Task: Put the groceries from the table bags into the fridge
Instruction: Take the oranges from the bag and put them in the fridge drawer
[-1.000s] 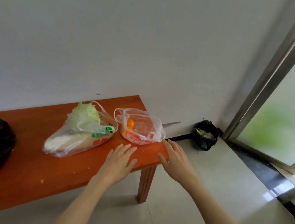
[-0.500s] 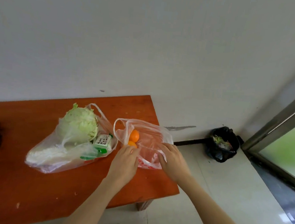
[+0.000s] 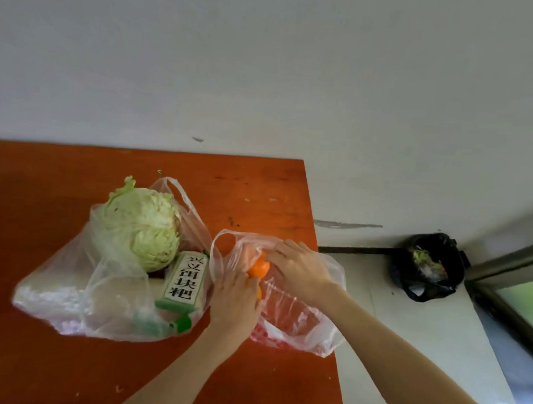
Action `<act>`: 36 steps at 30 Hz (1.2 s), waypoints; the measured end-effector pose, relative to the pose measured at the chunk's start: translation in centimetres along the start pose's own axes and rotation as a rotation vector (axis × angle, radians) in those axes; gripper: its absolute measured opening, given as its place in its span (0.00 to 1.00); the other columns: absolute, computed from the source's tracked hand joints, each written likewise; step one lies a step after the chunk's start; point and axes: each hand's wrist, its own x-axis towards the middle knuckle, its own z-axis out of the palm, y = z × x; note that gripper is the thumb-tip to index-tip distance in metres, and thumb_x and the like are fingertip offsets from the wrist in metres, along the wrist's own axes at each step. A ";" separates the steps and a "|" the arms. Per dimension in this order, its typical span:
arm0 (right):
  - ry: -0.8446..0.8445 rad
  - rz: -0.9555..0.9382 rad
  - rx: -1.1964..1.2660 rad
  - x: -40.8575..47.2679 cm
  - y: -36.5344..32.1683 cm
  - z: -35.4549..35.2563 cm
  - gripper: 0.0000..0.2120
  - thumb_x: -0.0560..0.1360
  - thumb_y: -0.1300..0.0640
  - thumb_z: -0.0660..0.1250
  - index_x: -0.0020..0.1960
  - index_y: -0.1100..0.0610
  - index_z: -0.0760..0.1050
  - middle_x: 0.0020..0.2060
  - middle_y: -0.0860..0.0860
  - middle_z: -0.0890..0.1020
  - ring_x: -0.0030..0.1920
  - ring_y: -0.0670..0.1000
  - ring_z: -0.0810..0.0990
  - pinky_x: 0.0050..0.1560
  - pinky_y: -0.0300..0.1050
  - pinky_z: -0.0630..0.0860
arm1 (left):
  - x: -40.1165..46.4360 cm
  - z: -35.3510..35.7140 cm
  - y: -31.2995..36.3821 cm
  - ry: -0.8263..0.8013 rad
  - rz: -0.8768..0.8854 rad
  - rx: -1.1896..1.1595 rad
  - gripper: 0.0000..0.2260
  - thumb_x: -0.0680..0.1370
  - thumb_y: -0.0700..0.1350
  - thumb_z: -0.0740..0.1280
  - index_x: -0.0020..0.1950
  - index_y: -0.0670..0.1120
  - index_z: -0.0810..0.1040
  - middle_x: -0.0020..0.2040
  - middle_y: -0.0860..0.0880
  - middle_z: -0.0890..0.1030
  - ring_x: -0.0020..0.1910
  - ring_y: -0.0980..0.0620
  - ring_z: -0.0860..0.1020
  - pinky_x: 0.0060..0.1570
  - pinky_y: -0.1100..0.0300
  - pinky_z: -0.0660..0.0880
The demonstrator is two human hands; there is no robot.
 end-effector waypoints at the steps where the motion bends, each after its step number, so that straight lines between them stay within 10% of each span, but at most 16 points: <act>1: -0.081 -0.049 -0.031 0.6 0.2 0.0 0.15 0.71 0.62 0.67 0.57 0.55 0.77 0.56 0.53 0.79 0.56 0.54 0.77 0.51 0.48 0.75 | 0.1 0.1 0.0 -0.009 -0.016 0.005 0.19 0.79 0.54 0.58 0.67 0.48 0.66 0.68 0.47 0.69 0.70 0.47 0.64 0.71 0.49 0.57; 8: -0.321 -0.290 -0.171 4.8 1.8 3.0 0.32 0.73 0.64 0.63 0.74 0.54 0.55 0.71 0.53 0.63 0.70 0.54 0.64 0.69 0.49 0.64 | 0.4 1.5 -0.3 -0.029 -0.118 -0.001 0.29 0.73 0.55 0.68 0.70 0.49 0.61 0.70 0.44 0.67 0.70 0.44 0.63 0.70 0.50 0.58; 20: -0.445 -0.373 -0.104 7.6 2.7 5.6 0.39 0.69 0.49 0.72 0.73 0.53 0.55 0.71 0.54 0.63 0.70 0.56 0.64 0.68 0.50 0.66 | 1.2 2.3 -1.3 -0.025 -0.114 -0.120 0.27 0.72 0.52 0.70 0.66 0.50 0.61 0.66 0.48 0.69 0.65 0.48 0.68 0.66 0.54 0.65; 32: -0.386 0.411 1.038 1.3 5.6 2.8 0.25 0.71 0.54 0.71 0.65 0.47 0.66 0.60 0.51 0.73 0.56 0.50 0.74 0.54 0.42 0.75 | 3.0 -0.5 -0.6 -0.040 -0.170 -0.341 0.28 0.71 0.55 0.69 0.67 0.50 0.63 0.63 0.48 0.70 0.63 0.49 0.69 0.58 0.57 0.69; 36: -0.228 0.648 1.561 -0.5 6.0 2.3 0.18 0.74 0.55 0.67 0.62 0.53 0.69 0.60 0.58 0.75 0.58 0.58 0.77 0.58 0.54 0.77 | 3.1 -1.9 -0.4 0.050 -0.151 -0.336 0.26 0.71 0.55 0.70 0.65 0.50 0.66 0.61 0.49 0.74 0.58 0.50 0.73 0.54 0.59 0.69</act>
